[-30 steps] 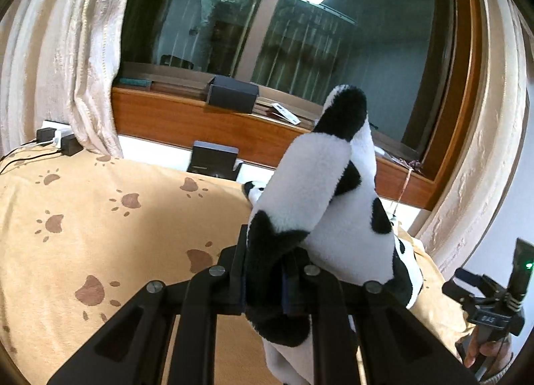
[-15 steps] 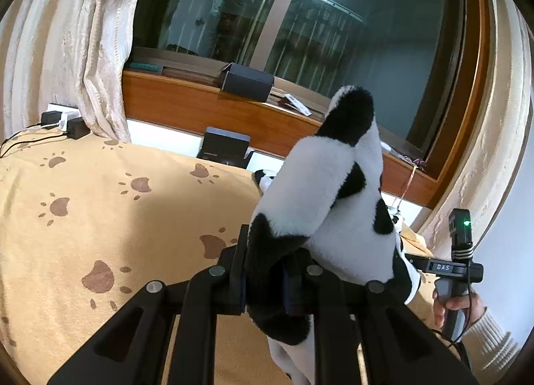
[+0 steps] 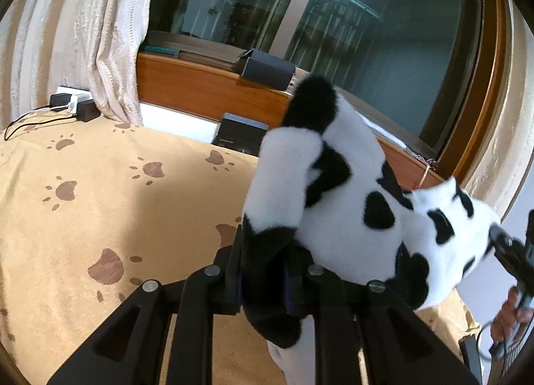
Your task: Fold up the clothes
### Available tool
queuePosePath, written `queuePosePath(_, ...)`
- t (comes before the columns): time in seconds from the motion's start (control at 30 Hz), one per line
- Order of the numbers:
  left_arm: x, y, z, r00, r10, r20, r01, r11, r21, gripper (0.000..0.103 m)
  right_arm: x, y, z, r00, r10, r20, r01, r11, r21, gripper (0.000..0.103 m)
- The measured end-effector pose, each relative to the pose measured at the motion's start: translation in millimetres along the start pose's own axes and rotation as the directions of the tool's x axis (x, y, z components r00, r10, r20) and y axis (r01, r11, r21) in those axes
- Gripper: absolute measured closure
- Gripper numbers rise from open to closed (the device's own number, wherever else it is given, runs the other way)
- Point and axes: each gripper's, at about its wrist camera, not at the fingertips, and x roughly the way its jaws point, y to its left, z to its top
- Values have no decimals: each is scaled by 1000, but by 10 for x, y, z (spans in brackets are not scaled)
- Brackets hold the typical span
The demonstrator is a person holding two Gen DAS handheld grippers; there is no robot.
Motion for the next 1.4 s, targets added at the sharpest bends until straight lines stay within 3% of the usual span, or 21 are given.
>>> queuePosePath(0.13, 2, -13, -26, 1000, 15, -5, -15, 1000, 13, 83, 306, 1, -306, 982, -95, -164, 86, 994, -61, 88)
queuePosePath(0.27, 36, 8, -68, 999, 37, -22, -36, 999, 23, 83, 609, -149, -514, 960, -134, -246, 126, 991, -48, 82)
queuePosePath(0.3, 44, 27, -73, 999, 38, -27, -38, 999, 20, 83, 669, -173, -538, 957, -137, -257, 128, 991, -49, 74)
queuePosePath(0.37, 64, 69, -78, 998, 45, -36, -45, 999, 12, 81, 703, -147, -576, 953, -147, -266, 131, 988, -80, 46)
queuePosePath(0.4, 76, 81, -83, 998, 49, -39, -49, 999, 10, 79, 723, -116, -585, 950, -165, -264, 139, 984, -114, 25)
queuePosePath(0.43, 87, 88, -88, 998, 52, -43, -51, 999, 10, 79, 746, -85, -592, 948, -184, -260, 149, 978, -149, 21)
queuePosePath(0.5, 107, 90, -96, 997, 59, -48, -58, 998, 14, 79, 792, -28, -592, 945, -209, -252, 158, 965, -207, 21)
queuePosePath(0.57, 119, 56, -99, 996, 70, -47, -69, 997, 30, 79, 804, -19, -562, 954, -179, -241, 126, 968, -218, 21)
queuePosePath(0.7, 124, 5, -104, 995, 92, -38, -90, 994, 54, 79, 987, -166, -526, 952, -140, -271, 95, 981, -172, 21)
queuePosePath(0.77, 121, 1, -105, 993, 115, -33, -113, 992, 60, 76, 1072, -265, -560, 950, -114, -292, 85, 990, -113, 21)
queuePosePath(0.8, 120, -1, -105, 992, 126, -30, -124, 990, 63, 71, 1098, -284, -577, 949, -109, -297, 85, 992, -93, 30)
queuePosePath(0.83, 118, -3, -106, 990, 138, -28, -136, 989, 66, 69, 1124, -303, -594, 948, -104, -301, 86, 994, -73, 50)
queuePosePath(0.93, 114, -10, -107, 985, 171, -19, -170, 983, 74, 65, 1070, -209, -614, 953, -126, -277, 108, 991, -80, 83)
queuePosePath(0.97, 113, -12, -107, 983, 183, -16, -181, 980, 77, 65, 1035, -168, -612, 954, -133, -267, 114, 990, -86, 87)
queuePosePath(1.17, 29, -116, -96, 978, 205, 22, -206, 972, 112, 63, 673, 99, -464, 949, -292, -122, 276, 953, -127, 91)
queuePosePath(1.27, -30, -188, -80, 982, 185, 45, -190, 973, 128, 54, 428, 298, -308, 909, -417, 17, 414, 894, -174, 91)
queuePosePath(1.33, -74, -246, -66, 985, 161, 61, -168, 977, 134, 49, 259, 472, -200, 854, -502, 136, 520, 827, -215, 92)
queuePosePath(1.4, -134, -319, -45, 989, 127, 81, -137, 980, 142, 47, 47, 685, -64, 799, -537, 272, 594, 774, -217, 92)
